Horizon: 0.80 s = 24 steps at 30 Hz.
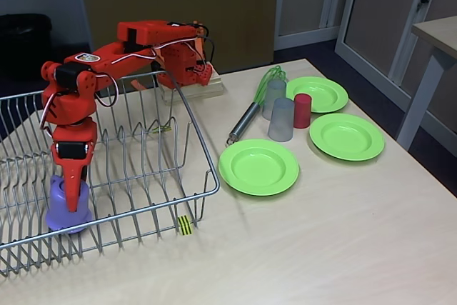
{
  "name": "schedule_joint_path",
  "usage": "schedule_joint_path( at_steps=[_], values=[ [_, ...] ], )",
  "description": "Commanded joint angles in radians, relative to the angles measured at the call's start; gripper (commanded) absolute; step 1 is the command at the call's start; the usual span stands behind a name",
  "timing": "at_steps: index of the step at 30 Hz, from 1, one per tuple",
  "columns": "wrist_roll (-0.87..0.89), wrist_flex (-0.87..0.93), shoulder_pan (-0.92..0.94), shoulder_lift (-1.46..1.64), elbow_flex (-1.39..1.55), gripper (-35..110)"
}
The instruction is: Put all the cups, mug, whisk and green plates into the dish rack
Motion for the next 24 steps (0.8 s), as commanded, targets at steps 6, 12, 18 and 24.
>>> schedule_joint_path(
  at_steps=[6, 12, 18, 24],
  values=[
    [-0.037, 0.026, 0.023, 0.049, -0.029, 43],
    [-0.035, 0.086, -0.002, 0.094, -0.051, 44],
    [-0.023, 0.143, -0.061, 0.302, 0.046, 43],
    [0.003, 0.204, -0.155, 0.457, 0.149, 41]
  ],
)
